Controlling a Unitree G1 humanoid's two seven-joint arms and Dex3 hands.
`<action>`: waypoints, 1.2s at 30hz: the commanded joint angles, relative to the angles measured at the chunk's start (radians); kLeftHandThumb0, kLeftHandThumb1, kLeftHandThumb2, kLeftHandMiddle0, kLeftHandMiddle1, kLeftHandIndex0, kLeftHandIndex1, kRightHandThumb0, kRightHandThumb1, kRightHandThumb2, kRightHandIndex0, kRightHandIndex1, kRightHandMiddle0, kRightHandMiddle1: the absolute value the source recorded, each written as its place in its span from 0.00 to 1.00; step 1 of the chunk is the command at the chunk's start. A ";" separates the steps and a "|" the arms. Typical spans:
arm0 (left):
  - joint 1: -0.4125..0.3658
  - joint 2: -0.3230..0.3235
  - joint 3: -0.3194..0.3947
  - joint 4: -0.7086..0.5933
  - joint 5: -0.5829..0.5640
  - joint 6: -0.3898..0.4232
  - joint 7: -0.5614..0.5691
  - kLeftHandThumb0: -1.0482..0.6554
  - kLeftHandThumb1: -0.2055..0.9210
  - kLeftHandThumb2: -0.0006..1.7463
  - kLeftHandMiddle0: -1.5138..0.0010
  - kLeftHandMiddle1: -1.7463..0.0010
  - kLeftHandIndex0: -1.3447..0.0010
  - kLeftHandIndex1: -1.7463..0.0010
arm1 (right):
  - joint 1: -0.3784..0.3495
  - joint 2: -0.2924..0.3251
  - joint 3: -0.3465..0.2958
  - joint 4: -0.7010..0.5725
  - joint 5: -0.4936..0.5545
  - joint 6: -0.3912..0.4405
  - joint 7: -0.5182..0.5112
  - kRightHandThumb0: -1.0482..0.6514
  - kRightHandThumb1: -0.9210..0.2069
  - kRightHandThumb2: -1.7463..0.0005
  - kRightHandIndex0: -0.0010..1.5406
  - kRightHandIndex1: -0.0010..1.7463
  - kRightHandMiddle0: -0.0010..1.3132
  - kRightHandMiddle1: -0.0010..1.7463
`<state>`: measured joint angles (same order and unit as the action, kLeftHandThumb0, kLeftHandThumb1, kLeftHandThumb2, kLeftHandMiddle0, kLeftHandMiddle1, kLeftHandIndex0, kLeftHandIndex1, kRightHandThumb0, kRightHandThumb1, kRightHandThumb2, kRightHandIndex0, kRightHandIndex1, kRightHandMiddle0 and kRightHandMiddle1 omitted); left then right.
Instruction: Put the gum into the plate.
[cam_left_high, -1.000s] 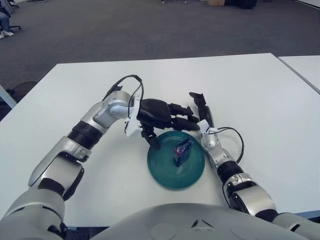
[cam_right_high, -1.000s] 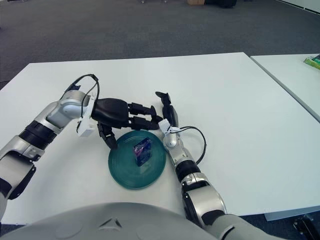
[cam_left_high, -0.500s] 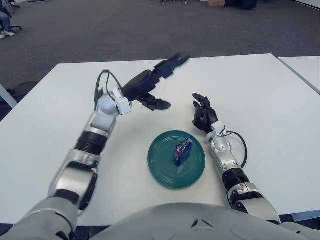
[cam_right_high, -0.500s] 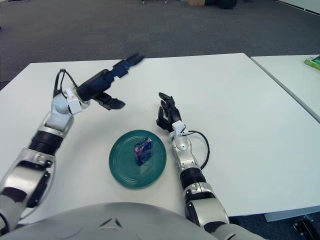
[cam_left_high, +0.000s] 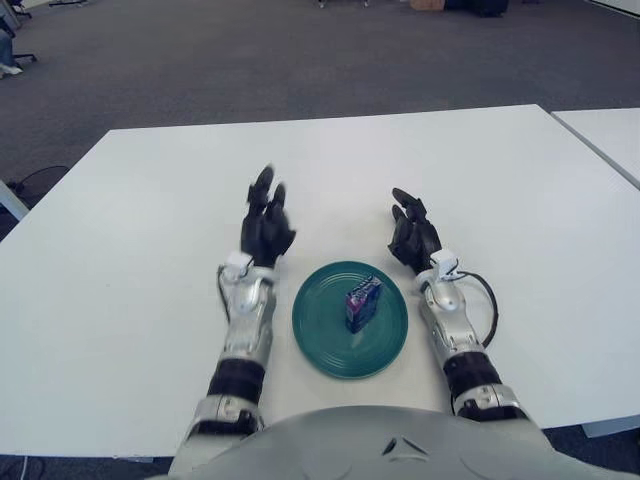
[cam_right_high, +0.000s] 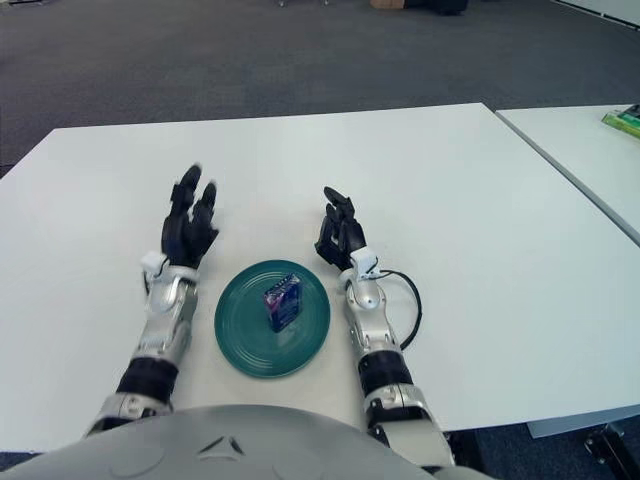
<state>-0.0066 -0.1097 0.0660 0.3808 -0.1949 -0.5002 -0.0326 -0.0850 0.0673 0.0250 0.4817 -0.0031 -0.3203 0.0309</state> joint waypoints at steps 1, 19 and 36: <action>0.022 -0.009 0.027 -0.011 -0.019 0.025 0.015 0.08 1.00 0.55 0.80 1.00 1.00 0.70 | 0.123 0.002 -0.004 0.034 0.017 0.133 0.005 0.15 0.00 0.45 0.11 0.01 0.00 0.31; 0.266 0.023 -0.032 -0.269 0.079 0.279 0.029 0.14 1.00 0.55 0.86 1.00 1.00 0.78 | 0.179 0.025 -0.006 -0.063 0.011 0.148 -0.023 0.17 0.00 0.45 0.10 0.00 0.00 0.30; 0.366 0.040 -0.070 -0.313 0.188 0.117 0.043 0.10 1.00 0.57 0.79 0.98 1.00 0.57 | 0.139 0.010 -0.009 0.154 -0.044 -0.229 -0.060 0.23 0.00 0.40 0.07 0.00 0.00 0.20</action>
<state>0.3519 -0.0955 0.0033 0.0518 -0.0128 -0.3646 0.0411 -0.0181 0.0878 0.0303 0.4556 -0.0703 -0.5024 -0.0484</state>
